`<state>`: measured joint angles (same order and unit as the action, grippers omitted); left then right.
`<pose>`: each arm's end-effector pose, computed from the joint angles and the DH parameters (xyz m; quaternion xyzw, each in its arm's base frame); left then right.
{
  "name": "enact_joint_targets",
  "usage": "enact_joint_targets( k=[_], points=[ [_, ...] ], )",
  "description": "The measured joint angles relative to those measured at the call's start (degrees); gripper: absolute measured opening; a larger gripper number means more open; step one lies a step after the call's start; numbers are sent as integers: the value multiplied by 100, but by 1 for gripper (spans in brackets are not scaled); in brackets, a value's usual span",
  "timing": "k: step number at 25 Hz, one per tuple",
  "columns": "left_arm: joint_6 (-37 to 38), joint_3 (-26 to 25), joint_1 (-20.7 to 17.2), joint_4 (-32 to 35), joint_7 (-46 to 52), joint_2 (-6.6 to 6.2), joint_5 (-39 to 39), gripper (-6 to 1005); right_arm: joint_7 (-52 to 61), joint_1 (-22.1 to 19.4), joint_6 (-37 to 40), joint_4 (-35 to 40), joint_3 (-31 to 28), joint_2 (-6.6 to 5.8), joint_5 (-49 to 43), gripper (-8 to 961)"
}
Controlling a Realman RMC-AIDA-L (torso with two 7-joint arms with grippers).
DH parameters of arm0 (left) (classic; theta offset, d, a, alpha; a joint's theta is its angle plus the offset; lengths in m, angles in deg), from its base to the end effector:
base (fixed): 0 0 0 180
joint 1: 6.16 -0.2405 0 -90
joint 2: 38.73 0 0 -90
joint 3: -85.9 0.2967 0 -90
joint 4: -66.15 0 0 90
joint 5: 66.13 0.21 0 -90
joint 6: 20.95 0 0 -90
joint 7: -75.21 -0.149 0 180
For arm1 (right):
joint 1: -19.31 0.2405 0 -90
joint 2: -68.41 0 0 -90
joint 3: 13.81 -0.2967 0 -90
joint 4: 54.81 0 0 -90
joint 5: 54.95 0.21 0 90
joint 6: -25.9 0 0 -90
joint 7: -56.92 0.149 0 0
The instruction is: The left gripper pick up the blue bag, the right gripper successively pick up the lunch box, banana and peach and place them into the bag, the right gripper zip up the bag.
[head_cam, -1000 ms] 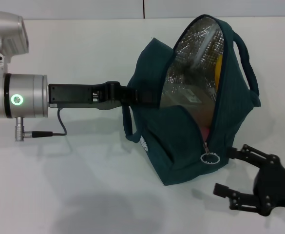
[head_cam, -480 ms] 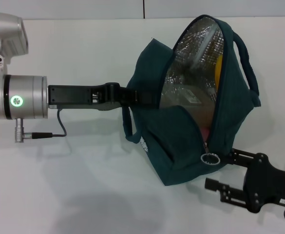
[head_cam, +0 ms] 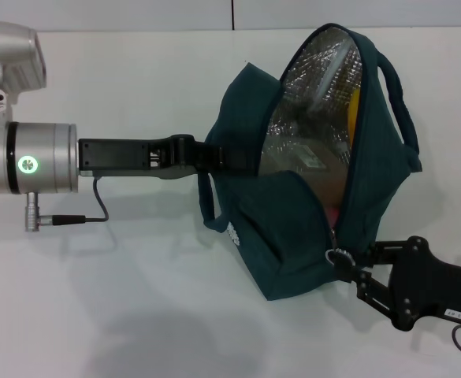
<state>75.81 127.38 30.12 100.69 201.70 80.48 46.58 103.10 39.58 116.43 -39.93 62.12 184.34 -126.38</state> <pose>-0.2410 0.3547 -0.0358 0.8008 0.5272 0.2717 0.0832 0.3185 0.2571 -0.0735 -0.9162 0.1441 0.3509 0.1291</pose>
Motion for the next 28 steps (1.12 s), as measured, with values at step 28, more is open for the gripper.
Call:
enact_joint_targets(
  k=[28],
  points=[
    [71,-14,-122,-227,-677,30,-368,159,-260,-223,820,6,1,-60,771,8]
  ],
)
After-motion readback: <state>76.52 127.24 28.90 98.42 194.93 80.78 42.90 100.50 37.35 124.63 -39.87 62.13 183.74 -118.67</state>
